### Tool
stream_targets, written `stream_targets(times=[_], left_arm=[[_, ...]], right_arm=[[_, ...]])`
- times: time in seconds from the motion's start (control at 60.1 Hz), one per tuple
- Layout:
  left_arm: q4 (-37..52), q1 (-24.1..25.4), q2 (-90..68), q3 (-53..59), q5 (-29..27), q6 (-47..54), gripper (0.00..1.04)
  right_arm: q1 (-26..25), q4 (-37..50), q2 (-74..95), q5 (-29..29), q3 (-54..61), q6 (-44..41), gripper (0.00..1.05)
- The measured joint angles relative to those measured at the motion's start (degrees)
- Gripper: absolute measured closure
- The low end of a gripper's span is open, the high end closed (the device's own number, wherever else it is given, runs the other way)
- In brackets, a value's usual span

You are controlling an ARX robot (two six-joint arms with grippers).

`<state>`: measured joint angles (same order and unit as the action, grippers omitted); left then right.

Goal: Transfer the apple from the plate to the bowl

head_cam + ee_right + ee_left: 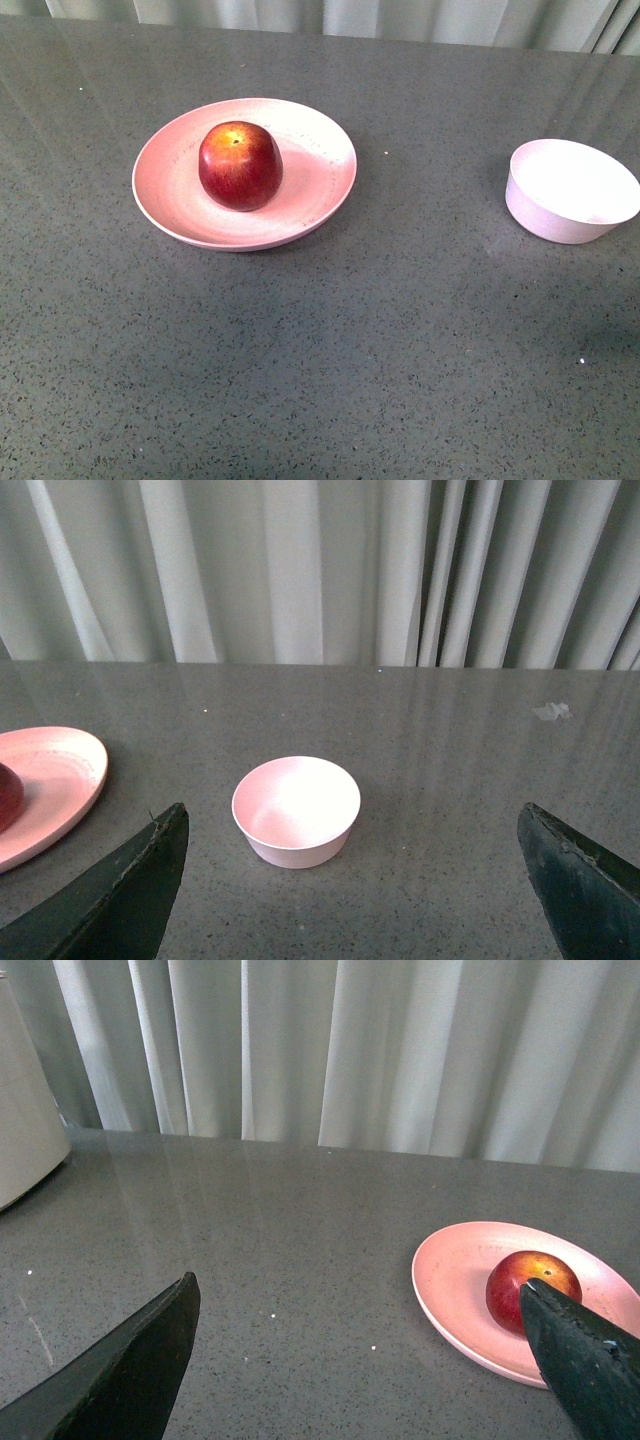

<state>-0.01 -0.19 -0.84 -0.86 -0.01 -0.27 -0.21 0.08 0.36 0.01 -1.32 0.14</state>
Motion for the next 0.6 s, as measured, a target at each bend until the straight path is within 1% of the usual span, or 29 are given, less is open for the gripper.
stream_targets(times=[0.599], left_arm=[[0.00, 0.00, 0.00, 0.00, 0.00, 0.00, 0.09]], right_arm=[[0.00, 0.00, 0.00, 0.00, 0.00, 0.00, 0.09]])
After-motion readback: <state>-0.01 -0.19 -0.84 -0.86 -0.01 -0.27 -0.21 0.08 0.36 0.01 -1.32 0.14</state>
